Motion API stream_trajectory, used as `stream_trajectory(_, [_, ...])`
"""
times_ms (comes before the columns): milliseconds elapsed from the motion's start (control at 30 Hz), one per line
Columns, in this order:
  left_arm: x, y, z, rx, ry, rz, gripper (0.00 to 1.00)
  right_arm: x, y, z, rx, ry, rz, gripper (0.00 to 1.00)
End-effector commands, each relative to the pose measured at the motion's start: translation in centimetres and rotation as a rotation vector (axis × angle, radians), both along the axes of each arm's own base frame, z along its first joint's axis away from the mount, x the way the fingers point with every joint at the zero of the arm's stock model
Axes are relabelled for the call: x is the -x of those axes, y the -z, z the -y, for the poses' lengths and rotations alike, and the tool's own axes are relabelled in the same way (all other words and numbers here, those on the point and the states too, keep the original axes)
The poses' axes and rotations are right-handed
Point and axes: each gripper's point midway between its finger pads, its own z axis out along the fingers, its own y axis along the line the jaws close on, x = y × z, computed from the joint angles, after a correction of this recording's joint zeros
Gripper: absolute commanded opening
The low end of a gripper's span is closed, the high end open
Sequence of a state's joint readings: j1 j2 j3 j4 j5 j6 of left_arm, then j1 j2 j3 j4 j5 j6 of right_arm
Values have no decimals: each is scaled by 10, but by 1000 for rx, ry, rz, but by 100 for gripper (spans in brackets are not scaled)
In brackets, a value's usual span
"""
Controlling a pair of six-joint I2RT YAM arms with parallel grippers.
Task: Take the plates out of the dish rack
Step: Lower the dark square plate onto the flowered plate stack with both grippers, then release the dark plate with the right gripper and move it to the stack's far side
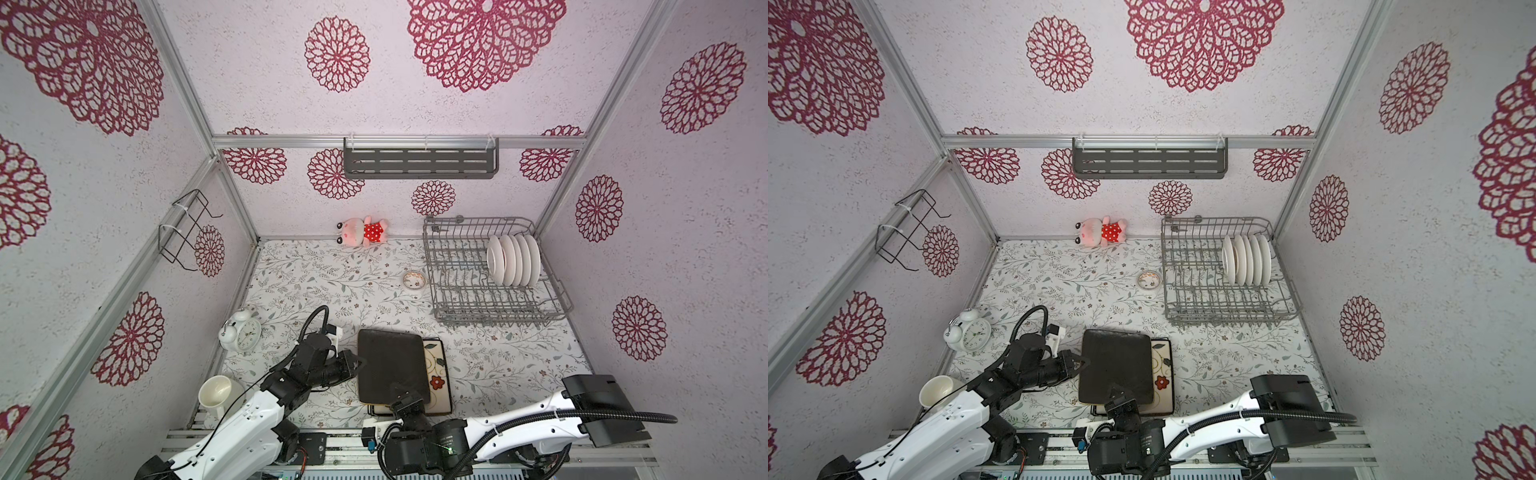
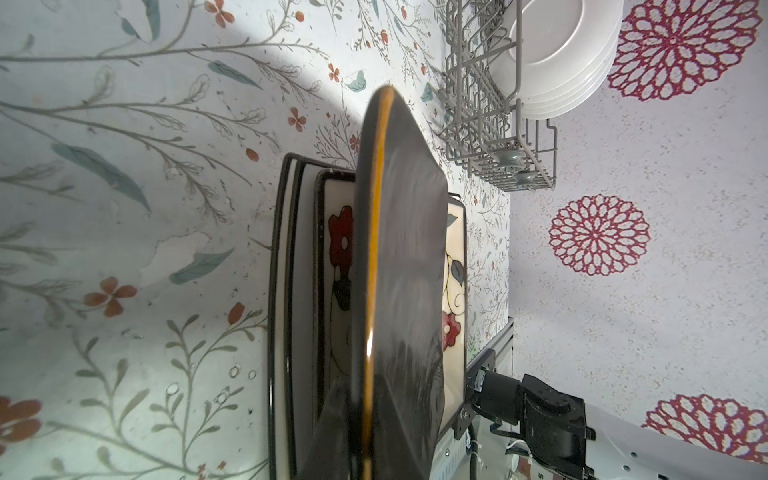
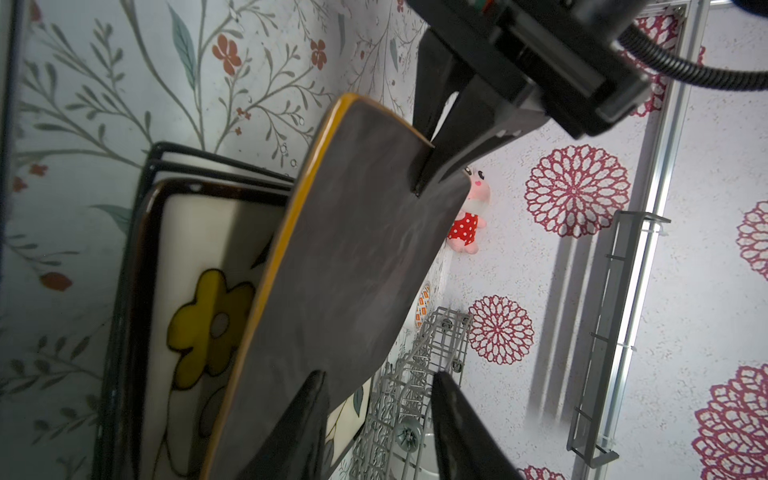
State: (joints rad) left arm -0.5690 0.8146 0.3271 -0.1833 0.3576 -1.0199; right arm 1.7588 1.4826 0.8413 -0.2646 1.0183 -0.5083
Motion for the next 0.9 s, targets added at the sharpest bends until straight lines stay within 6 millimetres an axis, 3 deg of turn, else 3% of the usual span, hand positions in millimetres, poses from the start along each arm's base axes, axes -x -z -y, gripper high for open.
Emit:
stream_trajectory(0, [0, -5, 6, 5, 38, 43, 0, -1, -20, 5, -65, 37, 0, 44])
stream_trajectory(100, [1, -4, 4, -5, 35, 43, 0, -1, -30, 7, -118, 50, -14, 46])
stream_trajectory(200, [2, -1, 3, -12, 36, 38, 0, -3, -58, 13, -277, 83, -62, 51])
stream_trajectory(267, [3, 0, 3, -15, 38, 34, 0, -6, -83, 23, -433, 111, -117, 65])
stream_trajectory(333, [4, 3, 2, -21, 37, 30, 0, -10, -108, 37, -616, 142, -187, 99])
stream_trajectory(467, [8, 11, -2, -50, 39, 7, 0, -35, -152, 88, -1077, 333, -354, 99])
stream_trajectory(567, [10, 15, -6, -73, 33, 1, 0, -53, -156, 124, -1264, 463, -489, 99])
stream_trajectory(700, [10, 20, -9, -97, 27, -5, 0, -64, -140, 154, -1324, 577, -517, 99])
stream_trajectory(867, [11, 27, -11, -127, 26, -25, 0, -86, -96, 156, -1252, 764, -628, 99])
